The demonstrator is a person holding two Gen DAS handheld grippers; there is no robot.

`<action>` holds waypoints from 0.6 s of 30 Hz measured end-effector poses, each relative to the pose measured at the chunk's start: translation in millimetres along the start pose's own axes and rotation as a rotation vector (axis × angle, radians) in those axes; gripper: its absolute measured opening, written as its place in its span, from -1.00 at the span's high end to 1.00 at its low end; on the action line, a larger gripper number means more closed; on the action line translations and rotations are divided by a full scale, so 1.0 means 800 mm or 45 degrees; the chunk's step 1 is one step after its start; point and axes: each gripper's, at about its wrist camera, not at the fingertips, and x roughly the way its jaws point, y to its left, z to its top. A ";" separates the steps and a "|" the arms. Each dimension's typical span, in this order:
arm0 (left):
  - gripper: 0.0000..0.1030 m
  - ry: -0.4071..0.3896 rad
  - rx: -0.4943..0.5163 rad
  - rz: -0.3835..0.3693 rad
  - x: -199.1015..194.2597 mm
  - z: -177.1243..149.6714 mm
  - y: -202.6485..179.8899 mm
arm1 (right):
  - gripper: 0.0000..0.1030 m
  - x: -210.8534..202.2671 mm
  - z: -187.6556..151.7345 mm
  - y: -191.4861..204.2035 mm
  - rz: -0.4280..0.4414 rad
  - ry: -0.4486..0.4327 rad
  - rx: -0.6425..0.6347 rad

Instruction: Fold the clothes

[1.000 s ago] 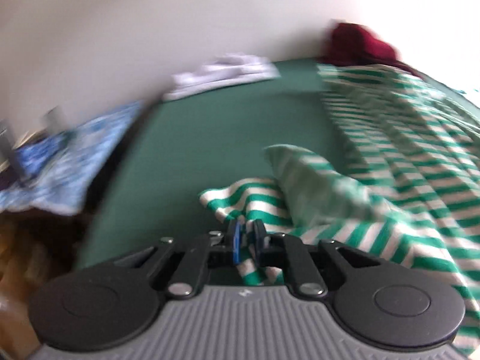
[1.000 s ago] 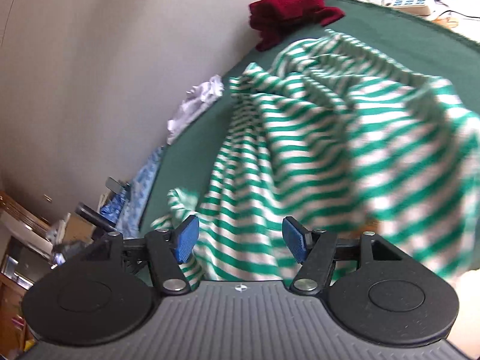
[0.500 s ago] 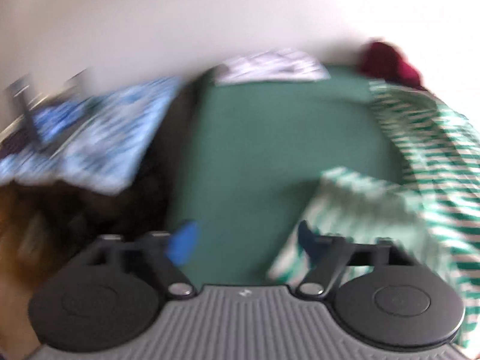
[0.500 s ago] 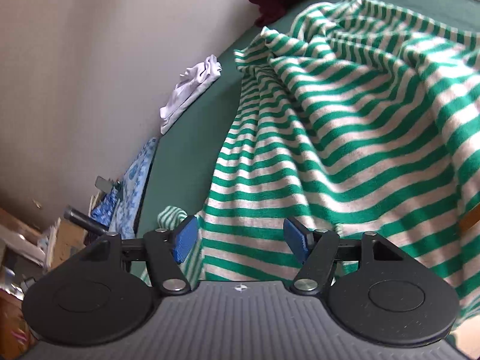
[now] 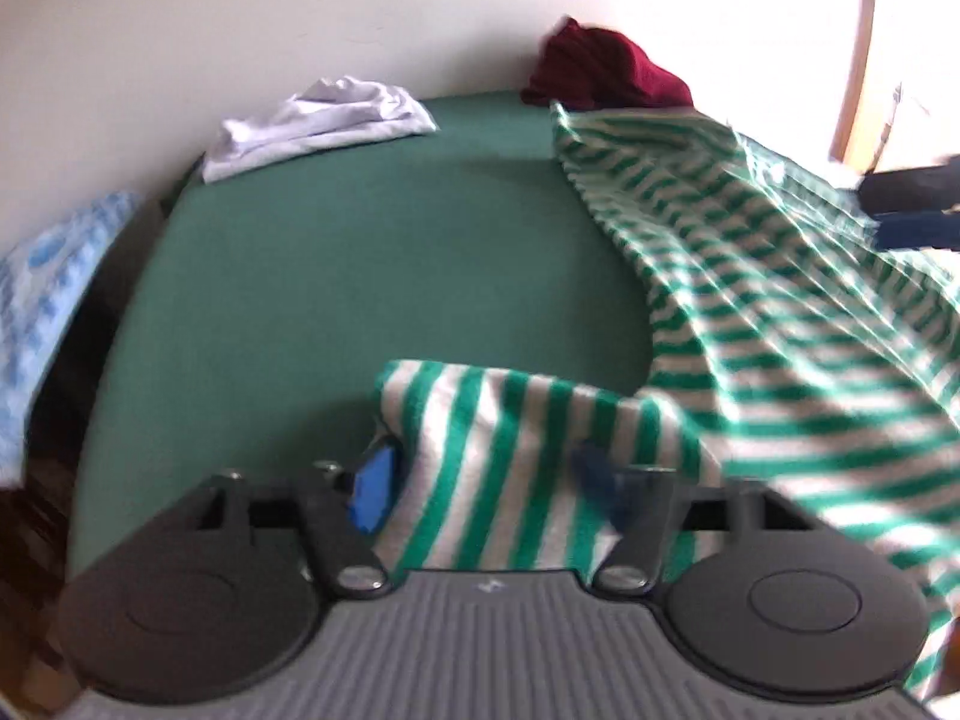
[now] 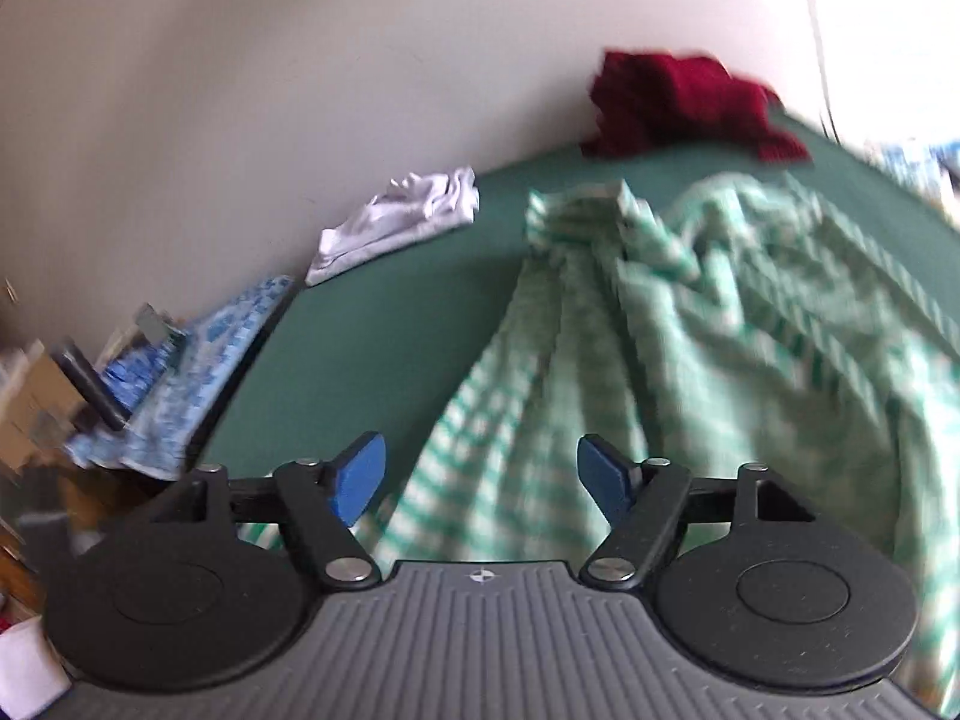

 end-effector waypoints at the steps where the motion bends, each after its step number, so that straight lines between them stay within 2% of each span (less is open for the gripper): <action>1: 0.48 -0.005 0.003 0.006 -0.001 -0.002 -0.006 | -0.48 0.018 0.016 -0.002 -0.007 -0.001 -0.039; 2: 0.58 0.000 -0.005 0.005 -0.004 -0.002 -0.010 | -0.50 0.038 0.032 -0.004 -0.018 0.000 -0.081; 3: 0.78 0.009 -0.020 0.005 -0.006 -0.002 -0.013 | -0.50 0.061 0.048 -0.007 -0.034 0.005 -0.130; 4: 0.88 0.016 -0.040 0.009 -0.008 -0.003 -0.015 | -0.50 0.086 0.064 -0.009 -0.049 0.009 -0.185; 7: 0.90 0.038 -0.091 0.070 -0.018 -0.009 -0.023 | -0.53 0.174 0.102 0.002 -0.133 0.060 -0.333; 10: 0.91 0.066 -0.142 0.131 -0.030 -0.016 -0.033 | -0.53 0.265 0.120 0.026 -0.248 0.124 -0.454; 13: 0.91 0.080 -0.169 0.206 -0.038 -0.022 -0.045 | -0.38 0.329 0.128 0.028 -0.376 0.124 -0.515; 14: 0.91 0.083 -0.180 0.225 -0.040 -0.022 -0.046 | -0.27 0.343 0.129 0.025 -0.417 0.106 -0.505; 15: 0.92 0.086 -0.193 0.242 -0.041 -0.023 -0.046 | 0.04 0.351 0.131 0.023 -0.431 0.090 -0.485; 16: 0.92 0.087 -0.206 0.258 -0.043 -0.023 -0.044 | 0.64 0.349 0.135 0.024 -0.381 0.079 -0.440; 17: 0.92 0.081 -0.223 0.266 -0.045 -0.022 -0.041 | 0.81 0.346 0.140 0.026 -0.331 0.069 -0.395; 18: 0.92 0.069 -0.248 0.277 -0.049 -0.021 -0.034 | 0.82 0.343 0.145 0.027 -0.281 0.058 -0.350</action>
